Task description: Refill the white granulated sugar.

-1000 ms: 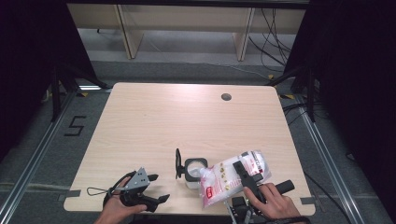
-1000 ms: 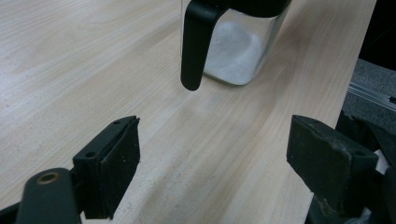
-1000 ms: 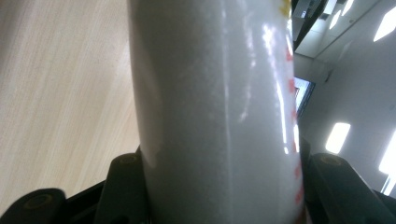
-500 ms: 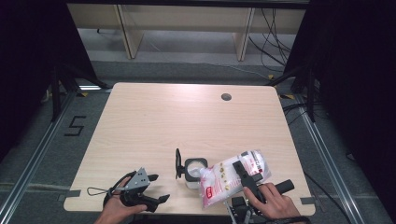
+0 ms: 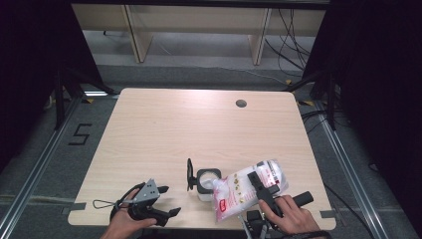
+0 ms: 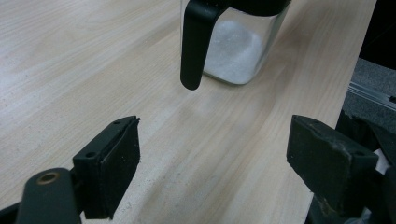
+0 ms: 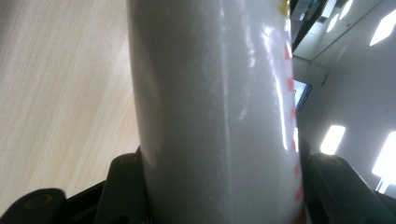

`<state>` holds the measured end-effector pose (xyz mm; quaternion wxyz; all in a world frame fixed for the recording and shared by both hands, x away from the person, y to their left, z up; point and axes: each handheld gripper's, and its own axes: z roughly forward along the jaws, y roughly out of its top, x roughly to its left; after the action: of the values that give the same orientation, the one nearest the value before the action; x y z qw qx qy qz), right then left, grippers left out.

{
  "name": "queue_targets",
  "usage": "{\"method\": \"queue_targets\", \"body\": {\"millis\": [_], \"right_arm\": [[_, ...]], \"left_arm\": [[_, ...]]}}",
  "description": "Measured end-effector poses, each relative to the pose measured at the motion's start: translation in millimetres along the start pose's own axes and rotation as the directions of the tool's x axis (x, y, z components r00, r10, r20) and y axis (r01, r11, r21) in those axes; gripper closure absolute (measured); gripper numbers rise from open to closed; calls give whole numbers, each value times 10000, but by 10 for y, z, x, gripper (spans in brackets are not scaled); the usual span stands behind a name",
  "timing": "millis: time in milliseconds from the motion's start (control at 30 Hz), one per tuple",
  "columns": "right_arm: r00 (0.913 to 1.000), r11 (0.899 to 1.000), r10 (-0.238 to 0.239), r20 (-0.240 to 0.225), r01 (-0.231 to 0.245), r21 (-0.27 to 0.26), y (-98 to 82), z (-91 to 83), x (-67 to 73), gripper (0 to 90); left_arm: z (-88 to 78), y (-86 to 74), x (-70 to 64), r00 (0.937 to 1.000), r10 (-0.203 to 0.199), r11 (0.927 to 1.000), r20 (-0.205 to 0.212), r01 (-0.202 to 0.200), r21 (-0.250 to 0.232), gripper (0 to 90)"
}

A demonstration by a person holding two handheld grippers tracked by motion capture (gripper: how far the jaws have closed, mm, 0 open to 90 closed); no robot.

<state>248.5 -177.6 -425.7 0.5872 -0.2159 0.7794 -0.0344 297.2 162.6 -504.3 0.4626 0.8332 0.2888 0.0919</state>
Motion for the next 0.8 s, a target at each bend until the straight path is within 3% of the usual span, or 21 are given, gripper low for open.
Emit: {"method": "queue_targets", "body": {"millis": [367, 400, 467, 633, 733, 800], "right_arm": [[9999, 9999, -103, -1, 103, 44, 6, -6, -8, 518], [9999, 9999, 123, -12, -123, 118, 6, -12, 8, 518], [9993, 9993, -360, 45, 361, -77, 13, -6, -30, 518], [9998, 9998, -117, 186, 120, -129, 22, -11, -8, 518], [9986, 9988, -471, 246, 474, -113, 40, -17, -31, 519], [9986, 9988, -468, 239, 471, -113, 43, -18, -33, 519]], "left_arm": [[4, -2, -2, 10000, -1, 10000, -32, 1, -37, 168], [3, -2, -1, 10000, 9, 10000, -23, -9, -22, 168], [1, 0, 0, 10000, 0, 10000, -4, 0, -1, 168], [-1, 0, -3, 10000, -2, 10000, -60, 2, -15, 168], [-1, 1, 1, 10000, -3, 10000, -8, 3, -13, 168], [-1, 1, 1, 10000, 1, 10000, -10, -1, -14, 168]]}}
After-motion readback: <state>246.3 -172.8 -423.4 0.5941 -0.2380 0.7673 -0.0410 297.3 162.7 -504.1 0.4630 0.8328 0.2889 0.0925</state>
